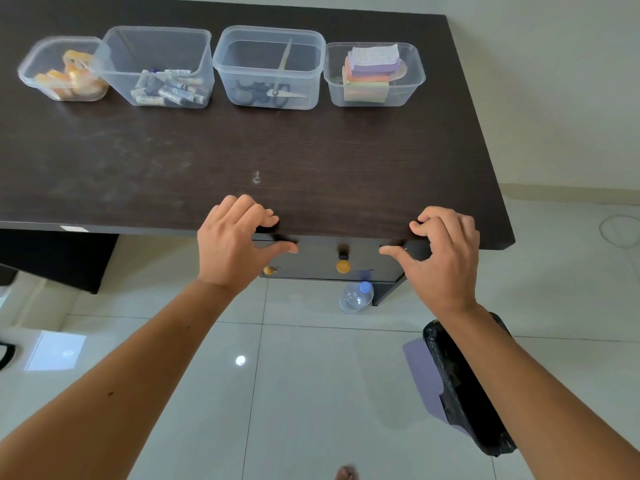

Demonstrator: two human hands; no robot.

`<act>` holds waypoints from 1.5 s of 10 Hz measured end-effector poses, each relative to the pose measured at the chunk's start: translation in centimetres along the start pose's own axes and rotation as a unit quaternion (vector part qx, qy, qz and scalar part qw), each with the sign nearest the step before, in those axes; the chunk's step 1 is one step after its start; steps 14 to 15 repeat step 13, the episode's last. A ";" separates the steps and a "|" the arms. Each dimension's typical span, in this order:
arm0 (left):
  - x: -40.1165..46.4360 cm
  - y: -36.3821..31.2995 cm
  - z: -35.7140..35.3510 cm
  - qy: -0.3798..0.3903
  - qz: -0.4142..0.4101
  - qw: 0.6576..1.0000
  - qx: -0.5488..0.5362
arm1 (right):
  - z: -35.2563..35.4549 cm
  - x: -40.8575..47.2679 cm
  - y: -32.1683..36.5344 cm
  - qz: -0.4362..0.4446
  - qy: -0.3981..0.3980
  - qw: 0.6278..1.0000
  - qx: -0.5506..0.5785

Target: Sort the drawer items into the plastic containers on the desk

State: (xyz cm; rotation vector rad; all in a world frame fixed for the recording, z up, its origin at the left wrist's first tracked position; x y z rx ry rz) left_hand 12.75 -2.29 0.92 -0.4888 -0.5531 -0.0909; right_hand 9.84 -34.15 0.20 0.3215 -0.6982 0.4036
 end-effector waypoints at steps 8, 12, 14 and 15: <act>-0.6 -0.9 1.6 0.094 0.085 0.992 0.002 | 2.1 0.5 1.1 -0.068 0.087 0.993 0.050; -0.2 -1.1 3.6 0.306 0.124 0.944 -0.025 | 3.2 2.0 3.4 -0.128 0.203 0.965 0.105; -2.8 -1.0 5.5 0.329 0.103 0.938 -0.043 | 4.1 1.3 5.0 -0.142 0.251 0.946 0.146; -2.8 -1.0 5.5 0.329 0.103 0.938 -0.043 | 4.1 1.3 5.0 -0.142 0.251 0.946 0.146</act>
Point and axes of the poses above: each hand's wrist, its own x-axis towards the middle knuckle, its own z-axis out of the back of the hand, y = z × x, the point moved 5 cm from there along x, towards the middle knuckle, and after that the axes turned 15 degrees about z, right-handed, at the moved point
